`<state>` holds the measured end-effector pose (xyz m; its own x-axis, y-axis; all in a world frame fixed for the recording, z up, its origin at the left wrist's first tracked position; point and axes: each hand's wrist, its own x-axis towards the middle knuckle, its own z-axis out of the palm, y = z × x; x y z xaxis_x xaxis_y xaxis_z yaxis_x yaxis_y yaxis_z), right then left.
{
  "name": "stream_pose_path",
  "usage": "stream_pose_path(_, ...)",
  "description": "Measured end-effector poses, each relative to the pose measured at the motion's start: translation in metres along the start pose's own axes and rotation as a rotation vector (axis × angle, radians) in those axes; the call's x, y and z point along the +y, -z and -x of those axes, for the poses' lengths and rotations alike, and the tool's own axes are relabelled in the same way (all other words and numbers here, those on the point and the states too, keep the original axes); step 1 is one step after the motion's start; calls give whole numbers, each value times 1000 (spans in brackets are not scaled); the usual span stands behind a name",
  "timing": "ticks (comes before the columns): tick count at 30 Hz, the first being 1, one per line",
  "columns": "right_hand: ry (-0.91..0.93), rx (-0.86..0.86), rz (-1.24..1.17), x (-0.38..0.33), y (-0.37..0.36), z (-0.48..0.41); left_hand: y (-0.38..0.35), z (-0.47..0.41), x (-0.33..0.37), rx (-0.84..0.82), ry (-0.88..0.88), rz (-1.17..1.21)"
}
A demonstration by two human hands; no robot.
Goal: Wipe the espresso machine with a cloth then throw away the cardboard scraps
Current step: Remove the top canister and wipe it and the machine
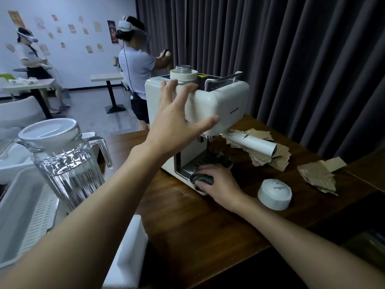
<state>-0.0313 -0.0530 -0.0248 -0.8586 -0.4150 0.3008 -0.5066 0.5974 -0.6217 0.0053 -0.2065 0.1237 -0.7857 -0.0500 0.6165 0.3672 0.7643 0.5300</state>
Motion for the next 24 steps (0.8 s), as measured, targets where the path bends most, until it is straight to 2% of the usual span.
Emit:
stream_pose_path(5, -102, 109, -14, 9, 18, -9, -2, -1, 5, 2, 20, -14)
stream_pose_path(9, -30, 1, -65, 5, 21, 1, -2, -1, 3, 3, 19, -15)
stream_pose_path(11, -11, 4, -142, 7, 28, 8, -2, 0, 2, 11, 15, -15)
stream_pose_path(15, -78, 139, -364, 15, 70, 12, -3, 0, 1, 30, 2, -26)
stream_pose_path(20, -12, -15, -212, 31, 97, 22, -5, 0, 3, 34, 10, -43)
stream_pose_path(24, -5, 29, -141, 50, 115, 30, -4, 0, 8, 15, 26, -72)
